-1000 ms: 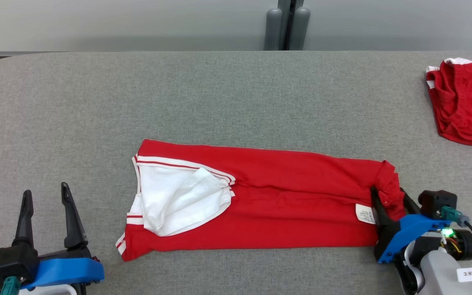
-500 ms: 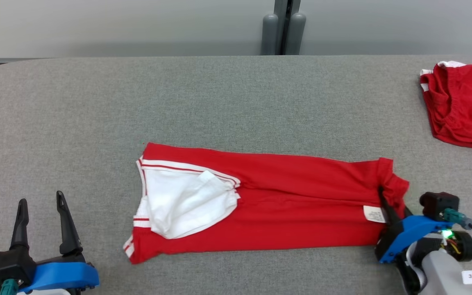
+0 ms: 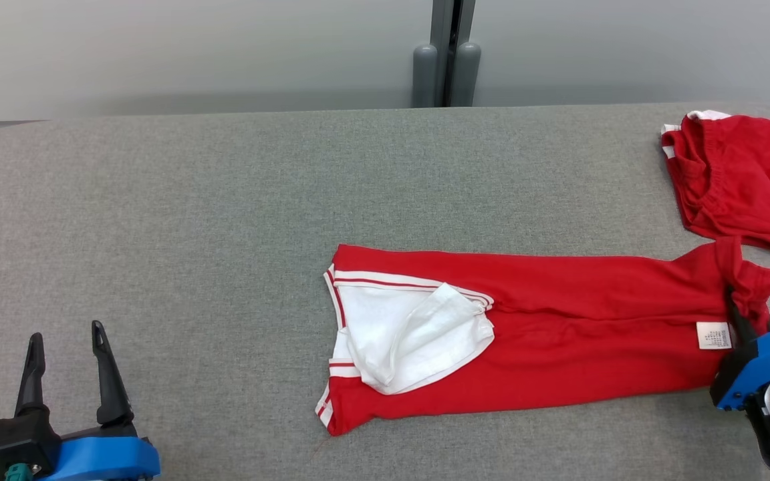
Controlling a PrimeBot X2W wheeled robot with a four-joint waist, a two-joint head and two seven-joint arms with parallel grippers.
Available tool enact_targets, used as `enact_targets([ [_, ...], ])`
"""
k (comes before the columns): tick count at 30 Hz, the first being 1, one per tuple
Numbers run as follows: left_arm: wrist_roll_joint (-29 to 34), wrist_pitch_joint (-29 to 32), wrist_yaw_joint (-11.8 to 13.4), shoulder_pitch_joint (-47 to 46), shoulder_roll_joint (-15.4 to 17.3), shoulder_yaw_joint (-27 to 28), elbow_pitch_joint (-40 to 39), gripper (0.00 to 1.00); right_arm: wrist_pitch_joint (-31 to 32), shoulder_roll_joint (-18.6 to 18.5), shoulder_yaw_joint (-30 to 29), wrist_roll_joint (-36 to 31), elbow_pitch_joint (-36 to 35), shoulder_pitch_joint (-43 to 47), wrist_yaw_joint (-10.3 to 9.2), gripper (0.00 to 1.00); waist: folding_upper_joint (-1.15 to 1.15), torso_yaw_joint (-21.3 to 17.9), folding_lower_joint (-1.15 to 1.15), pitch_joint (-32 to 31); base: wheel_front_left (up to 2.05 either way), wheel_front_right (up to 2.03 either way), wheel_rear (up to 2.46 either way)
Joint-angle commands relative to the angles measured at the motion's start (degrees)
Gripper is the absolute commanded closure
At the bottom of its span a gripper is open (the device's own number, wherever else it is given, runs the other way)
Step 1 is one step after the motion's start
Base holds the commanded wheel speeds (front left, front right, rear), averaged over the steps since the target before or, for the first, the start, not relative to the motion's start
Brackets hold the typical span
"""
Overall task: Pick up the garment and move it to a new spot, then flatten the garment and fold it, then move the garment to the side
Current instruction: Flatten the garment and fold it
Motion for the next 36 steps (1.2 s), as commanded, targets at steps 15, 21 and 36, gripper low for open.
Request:
enact_targets([
  [15, 0.63, -0.24, -0.71, 0.33, -0.10, 0.02, 0.89, 0.00, 5.96, 10.20, 8.17, 6.81, -20.79, 4.99, -0.01, 1.00, -0.01, 0.13, 0.00, -0.48, 0.00, 0.00, 0.00],
  [21, 0.84, -0.24, -0.90, -0.61, -0.16, -0.49, 1.24, 0.00, 7.43, 14.11, 13.36, 7.15, -24.90, 4.47, -0.01, 1.00, -0.01, 0.86, 0.00, -0.12, 0.00, 0.00, 0.00],
  [36, -0.05, -0.24, -0.79, -2.57, -0.31, -1.80, 2.40, 0.00, 3.61, 15.68, 31.77, 16.33, -18.22, -5.12, -0.01, 1.00, -0.01, 4.00, 0.00, 1.95, 0.00, 0.00, 0.00],
])
